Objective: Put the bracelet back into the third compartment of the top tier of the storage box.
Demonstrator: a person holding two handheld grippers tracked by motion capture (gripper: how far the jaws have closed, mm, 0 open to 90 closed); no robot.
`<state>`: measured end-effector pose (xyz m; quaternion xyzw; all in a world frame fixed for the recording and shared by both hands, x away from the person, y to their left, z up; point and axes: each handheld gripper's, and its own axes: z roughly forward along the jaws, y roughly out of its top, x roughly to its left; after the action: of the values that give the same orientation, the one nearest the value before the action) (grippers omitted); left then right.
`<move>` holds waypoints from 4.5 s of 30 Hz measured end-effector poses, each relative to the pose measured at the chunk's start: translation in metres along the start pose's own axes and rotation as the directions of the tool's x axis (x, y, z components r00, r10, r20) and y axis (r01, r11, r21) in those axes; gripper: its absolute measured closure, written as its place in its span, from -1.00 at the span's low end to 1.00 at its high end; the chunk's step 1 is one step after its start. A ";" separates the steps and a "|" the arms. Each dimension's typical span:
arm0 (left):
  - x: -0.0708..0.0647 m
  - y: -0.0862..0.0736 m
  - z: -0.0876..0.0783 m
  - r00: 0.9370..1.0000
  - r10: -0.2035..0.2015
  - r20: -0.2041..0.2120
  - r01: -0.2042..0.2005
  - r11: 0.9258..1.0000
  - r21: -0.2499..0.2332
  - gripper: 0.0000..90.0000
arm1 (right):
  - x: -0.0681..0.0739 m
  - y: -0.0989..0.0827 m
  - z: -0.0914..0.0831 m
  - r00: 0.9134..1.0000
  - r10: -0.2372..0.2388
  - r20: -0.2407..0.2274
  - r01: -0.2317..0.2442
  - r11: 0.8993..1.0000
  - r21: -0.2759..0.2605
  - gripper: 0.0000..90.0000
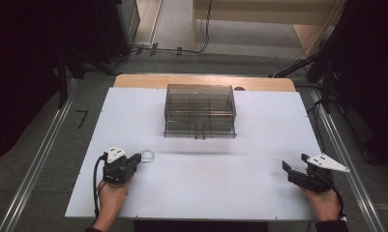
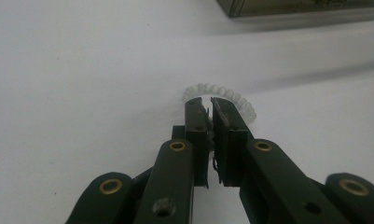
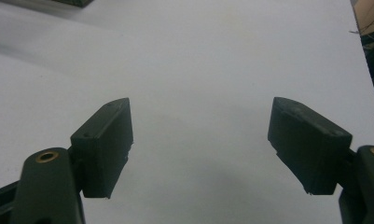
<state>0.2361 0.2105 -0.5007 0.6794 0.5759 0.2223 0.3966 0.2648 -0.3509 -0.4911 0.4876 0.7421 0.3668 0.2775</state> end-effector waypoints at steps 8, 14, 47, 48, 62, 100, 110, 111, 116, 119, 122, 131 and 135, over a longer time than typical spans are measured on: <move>-0.007 0.008 -0.007 1.000 -0.012 0.017 0.013 0.999 -0.036 0.90 | 0.000 0.000 0.000 1.000 0.000 0.000 0.000 1.000 0.001 -0.55; -0.016 0.015 -0.014 0.999 -0.007 0.032 0.009 0.997 -0.074 0.90 | 0.000 0.000 0.000 1.000 -0.003 0.002 0.003 1.000 0.004 -0.55; -0.036 0.041 -0.026 0.998 0.009 0.063 0.001 0.988 -0.157 0.90 | 0.001 0.000 0.001 1.000 -0.008 -0.001 0.008 1.000 0.007 -0.55; -0.036 0.041 -0.026 0.998 0.009 0.063 0.001 0.988 -0.157 0.90 | 0.001 0.000 0.001 1.000 -0.008 -0.001 0.008 1.000 0.009 -0.55; -0.045 0.050 -0.024 0.997 0.013 0.070 0.000 0.984 -0.181 0.90 | 0.001 0.000 0.002 1.000 -0.013 -0.002 0.013 1.000 0.008 -0.55; -0.084 0.093 -0.017 0.989 0.066 0.134 -0.040 0.981 -0.191 0.90 | 0.001 0.001 0.002 1.000 -0.012 -0.009 0.012 1.000 0.013 -0.55; -0.097 0.102 -0.011 0.983 0.088 0.158 -0.058 0.981 -0.186 0.90 | 0.001 0.001 0.002 1.000 -0.012 -0.009 0.012 1.000 0.017 -0.55; -0.098 0.103 -0.010 0.983 0.088 0.163 -0.057 0.981 -0.185 0.90 | 0.001 0.001 0.002 1.000 -0.012 -0.010 0.012 1.000 0.017 -0.55; -0.102 0.105 -0.007 0.981 0.092 0.171 -0.060 0.981 -0.185 0.90 | 0.001 0.001 0.003 1.000 -0.009 -0.012 0.009 1.000 0.017 -0.55; -0.105 0.107 -0.005 0.980 0.091 0.176 -0.058 0.981 -0.184 0.90 | 0.001 0.001 0.003 1.000 -0.008 -0.012 0.009 1.000 0.018 -0.55; -0.109 0.108 0.000 0.979 0.089 0.183 -0.056 0.982 -0.182 0.90 | 0.001 0.001 0.003 1.000 -0.008 -0.013 0.008 1.000 0.019 -0.55; -0.115 0.110 0.008 0.976 0.080 0.201 -0.042 0.982 -0.186 0.90 | 0.001 0.001 0.003 1.000 -0.010 -0.013 0.010 1.000 0.022 -0.55; -0.119 0.111 0.012 0.974 0.084 0.209 -0.045 0.982 -0.185 0.90 | 0.001 0.001 0.003 1.000 -0.010 -0.014 0.010 1.000 0.022 -0.55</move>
<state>0.2840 0.0901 -0.4011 0.6793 0.4848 0.2111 0.5089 0.2672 -0.3487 -0.4925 0.4845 0.7504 0.3604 0.2688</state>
